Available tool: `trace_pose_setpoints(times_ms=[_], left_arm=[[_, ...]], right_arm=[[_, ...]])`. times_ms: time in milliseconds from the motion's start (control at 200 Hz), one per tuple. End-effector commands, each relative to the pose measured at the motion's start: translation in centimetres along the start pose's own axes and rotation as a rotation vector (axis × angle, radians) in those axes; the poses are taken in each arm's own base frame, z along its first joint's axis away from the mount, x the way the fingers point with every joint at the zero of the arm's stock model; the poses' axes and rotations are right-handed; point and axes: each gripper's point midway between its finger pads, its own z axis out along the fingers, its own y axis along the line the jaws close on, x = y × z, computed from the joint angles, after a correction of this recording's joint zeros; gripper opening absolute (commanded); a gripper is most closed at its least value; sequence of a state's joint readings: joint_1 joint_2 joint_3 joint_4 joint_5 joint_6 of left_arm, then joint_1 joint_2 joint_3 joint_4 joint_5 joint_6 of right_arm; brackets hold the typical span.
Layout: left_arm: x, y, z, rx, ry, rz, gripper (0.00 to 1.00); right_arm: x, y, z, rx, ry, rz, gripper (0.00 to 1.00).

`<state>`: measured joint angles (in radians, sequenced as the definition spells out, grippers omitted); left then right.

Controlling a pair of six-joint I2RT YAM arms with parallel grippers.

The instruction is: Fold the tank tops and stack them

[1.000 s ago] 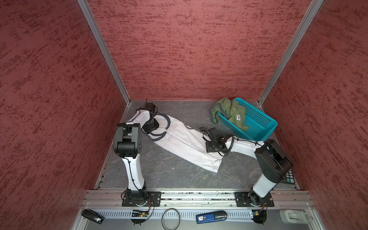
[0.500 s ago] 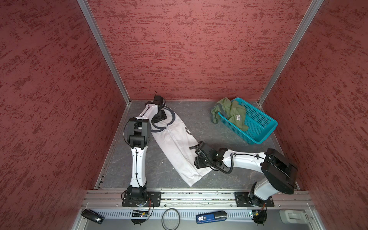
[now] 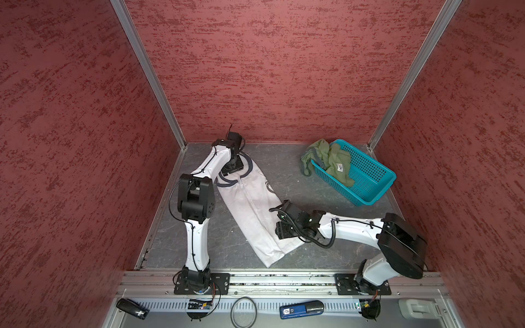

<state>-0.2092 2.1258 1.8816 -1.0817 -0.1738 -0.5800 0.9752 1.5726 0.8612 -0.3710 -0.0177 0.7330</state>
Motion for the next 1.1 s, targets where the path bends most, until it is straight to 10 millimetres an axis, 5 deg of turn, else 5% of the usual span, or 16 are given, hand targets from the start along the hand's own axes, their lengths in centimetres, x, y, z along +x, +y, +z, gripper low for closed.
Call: trace_pose_setpoints(times_ms=[0, 436, 721, 937, 1097], left_arm=[[1.6, 0.1, 2.2, -0.043, 0.046, -0.032, 0.53], [3.0, -0.7, 5.9, -0.059, 0.107, -0.031, 0.4], [3.0, -1.6, 6.8, -0.03, 0.115, -0.032, 0.18], [2.3, -2.7, 5.9, 0.013, 0.087, -0.034, 0.03], [1.3, -3.2, 3.6, 0.039, 0.011, -0.046, 0.01]], right_arm=[[-0.7, -0.2, -0.4, 0.019, -0.035, 0.007, 0.69], [0.3, -1.3, 0.2, 0.036, -0.026, 0.017, 0.69], [0.2, -1.5, 0.2, 0.043, -0.03, 0.019, 0.69], [0.3, -1.7, 0.2, 0.05, -0.03, 0.019, 0.69], [0.4, -1.9, 0.3, 0.054, -0.025, 0.02, 0.69]])
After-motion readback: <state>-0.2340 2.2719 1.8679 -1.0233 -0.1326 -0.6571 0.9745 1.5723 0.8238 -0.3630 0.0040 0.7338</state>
